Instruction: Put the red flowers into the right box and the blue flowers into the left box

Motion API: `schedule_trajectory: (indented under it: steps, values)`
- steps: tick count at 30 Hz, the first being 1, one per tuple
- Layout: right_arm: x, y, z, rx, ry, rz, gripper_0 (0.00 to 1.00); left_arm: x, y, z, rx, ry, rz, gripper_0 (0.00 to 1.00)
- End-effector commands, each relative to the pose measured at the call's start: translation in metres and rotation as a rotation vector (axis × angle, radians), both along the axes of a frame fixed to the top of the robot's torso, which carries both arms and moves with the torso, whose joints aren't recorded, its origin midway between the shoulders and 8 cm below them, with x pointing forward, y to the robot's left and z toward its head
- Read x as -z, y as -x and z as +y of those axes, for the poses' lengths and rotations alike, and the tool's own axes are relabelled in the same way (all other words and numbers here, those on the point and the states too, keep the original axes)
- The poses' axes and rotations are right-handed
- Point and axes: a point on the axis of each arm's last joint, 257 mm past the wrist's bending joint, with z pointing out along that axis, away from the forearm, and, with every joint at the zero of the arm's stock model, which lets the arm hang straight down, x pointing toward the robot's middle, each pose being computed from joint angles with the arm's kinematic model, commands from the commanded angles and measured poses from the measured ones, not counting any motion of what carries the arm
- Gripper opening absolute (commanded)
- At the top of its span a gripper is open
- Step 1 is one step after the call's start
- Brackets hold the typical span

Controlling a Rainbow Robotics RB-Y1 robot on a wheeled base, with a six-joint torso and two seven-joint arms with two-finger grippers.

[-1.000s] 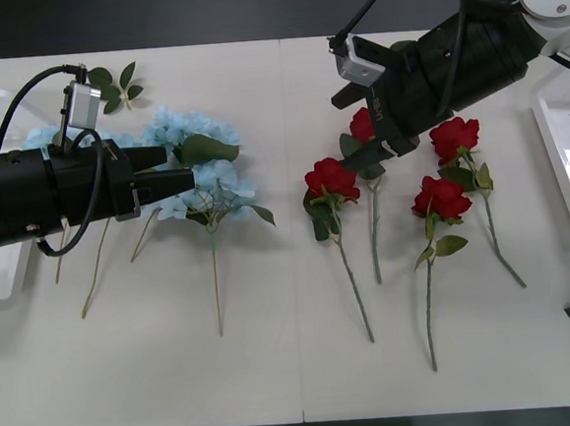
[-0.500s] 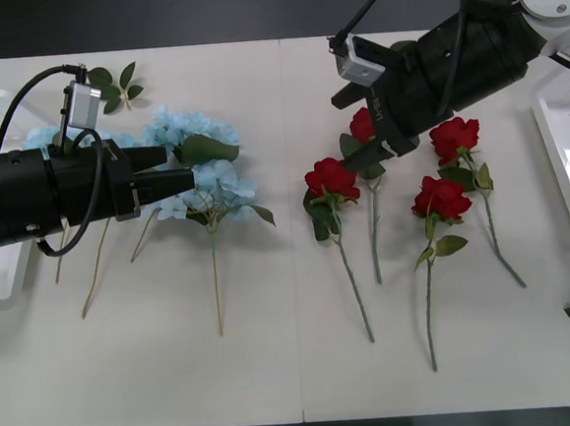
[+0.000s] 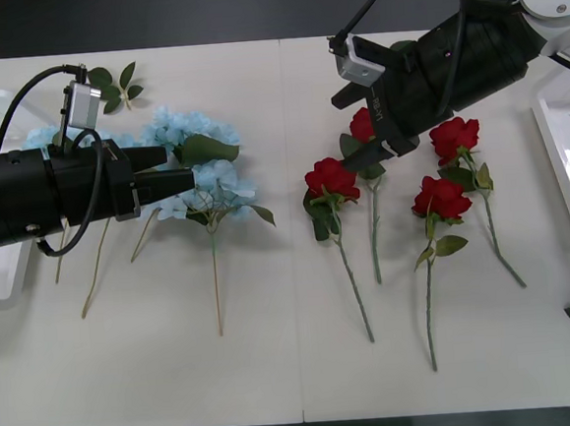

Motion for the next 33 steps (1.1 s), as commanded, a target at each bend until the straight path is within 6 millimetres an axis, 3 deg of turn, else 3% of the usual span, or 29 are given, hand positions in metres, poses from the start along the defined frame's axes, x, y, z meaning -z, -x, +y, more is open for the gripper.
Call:
schedule_trajectory:
  steps: [1, 6, 7, 8, 9, 10, 12, 13, 16, 18, 24, 27, 29, 32, 33]
  values:
    - [-0.008, -0.001, -0.009, -0.008, 0.012, -0.04, 1.0, -0.021, -0.002, -0.006, 0.014, 0.011, -0.054, 1.0]
    - [-0.008, -0.001, -0.009, -0.008, 0.012, -0.04, 1.0, -0.021, -0.002, -0.006, 0.014, 0.011, -0.054, 1.0]
    - [0.042, 0.016, -0.016, -0.002, 0.036, 0.059, 1.0, -0.021, -0.002, -0.006, 0.014, 0.011, -0.054, 1.0]
    - [0.048, 0.02, -0.017, 0.0, 0.036, 0.075, 1.0, -0.021, -0.002, -0.006, 0.014, 0.011, -0.054, 1.0]
    - [0.048, 0.019, -0.017, 0.001, 0.033, 0.076, 1.0, -0.021, -0.002, -0.006, 0.014, 0.011, -0.054, 1.0]
    - [0.047, 0.02, -0.019, 0.004, 0.033, 0.081, 1.0, 0.022, 0.01, -0.011, 0.005, 0.042, 0.049, 1.0]
    - [0.047, 0.02, -0.019, 0.004, 0.033, 0.081, 1.0, 0.022, 0.01, -0.011, 0.005, 0.042, 0.049, 1.0]
    - [0.038, 0.015, -0.026, 0.01, 0.045, 0.064, 1.0, 0.035, 0.016, -0.013, 0.007, 0.041, 0.074, 1.0]
    - [0.024, 0.015, -0.041, -0.004, 0.09, 0.056, 1.0, 0.033, 0.012, -0.002, -0.004, 0.008, 0.068, 1.0]
    - [0.016, 0.017, -0.05, 0.015, 0.113, 0.097, 1.0, 0.027, 0.006, 0.015, -0.022, -0.031, 0.056, 1.0]
    - [0.002, 0.021, -0.092, 0.449, 0.153, 0.513, 1.0, 0.022, -0.032, 0.099, -0.157, -0.158, 0.054, 1.0]
    - [0.009, 0.017, -0.138, 0.857, 0.208, 0.744, 1.0, 0.039, -0.058, 0.168, -0.272, -0.288, 0.031, 1.0]
    - [0.014, 0.013, -0.161, 1.037, 0.227, 0.802, 1.0, 0.048, -0.069, 0.201, -0.324, -0.355, 0.019, 1.0]
    - [0.032, 0.003, -0.213, 1.235, 0.312, 0.755, 1.0, 0.071, -0.087, 0.25, -0.406, -0.456, 0.01, 1.0]
    - [0.036, 0.002, -0.221, 1.252, 0.329, 0.74, 1.0, 0.074, -0.091, 0.255, -0.417, -0.467, 0.008, 1.0]
